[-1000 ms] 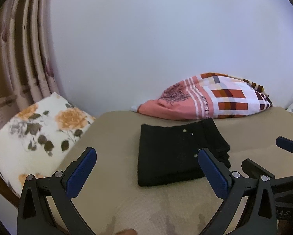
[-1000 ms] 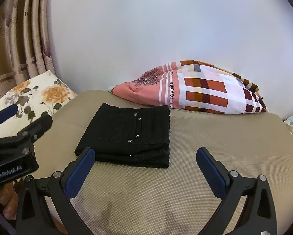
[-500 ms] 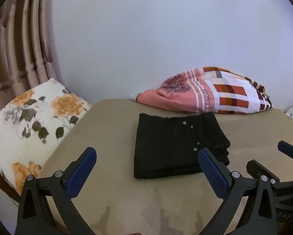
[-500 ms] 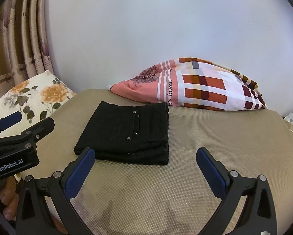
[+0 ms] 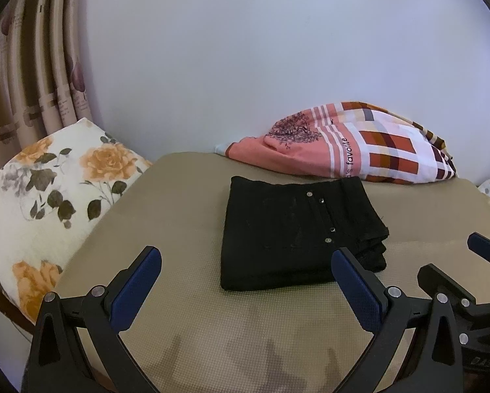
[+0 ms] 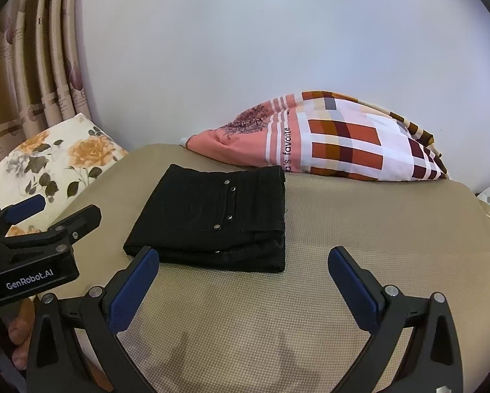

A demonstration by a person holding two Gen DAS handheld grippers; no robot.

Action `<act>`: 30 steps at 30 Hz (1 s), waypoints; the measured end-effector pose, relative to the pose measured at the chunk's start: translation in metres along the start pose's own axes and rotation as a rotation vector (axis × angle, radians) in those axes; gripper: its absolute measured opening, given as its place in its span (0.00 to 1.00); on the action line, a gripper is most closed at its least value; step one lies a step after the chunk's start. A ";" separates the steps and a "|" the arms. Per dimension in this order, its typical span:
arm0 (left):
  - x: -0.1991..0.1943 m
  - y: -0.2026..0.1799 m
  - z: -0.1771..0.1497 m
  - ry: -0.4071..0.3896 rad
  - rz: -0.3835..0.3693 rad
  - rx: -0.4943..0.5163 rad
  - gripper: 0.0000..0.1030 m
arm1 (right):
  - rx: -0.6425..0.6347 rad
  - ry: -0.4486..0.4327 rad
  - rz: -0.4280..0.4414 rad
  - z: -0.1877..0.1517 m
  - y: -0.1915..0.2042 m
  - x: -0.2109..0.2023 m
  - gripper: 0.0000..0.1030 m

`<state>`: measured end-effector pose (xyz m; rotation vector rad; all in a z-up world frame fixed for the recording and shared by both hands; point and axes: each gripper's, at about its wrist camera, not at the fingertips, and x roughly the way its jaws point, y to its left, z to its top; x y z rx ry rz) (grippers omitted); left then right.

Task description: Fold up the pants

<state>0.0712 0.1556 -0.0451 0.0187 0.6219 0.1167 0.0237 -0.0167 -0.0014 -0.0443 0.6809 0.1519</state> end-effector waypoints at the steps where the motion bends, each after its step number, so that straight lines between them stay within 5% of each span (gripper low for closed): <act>1: 0.001 -0.001 0.000 0.000 0.000 0.003 1.00 | -0.004 0.001 0.001 0.000 0.000 0.001 0.99; 21: 0.014 -0.012 -0.002 0.018 -0.038 0.049 1.00 | 0.002 0.032 -0.003 -0.008 0.000 0.015 0.99; 30: 0.006 -0.012 0.003 -0.053 -0.021 0.036 1.00 | 0.010 0.022 -0.034 -0.007 -0.002 0.017 1.00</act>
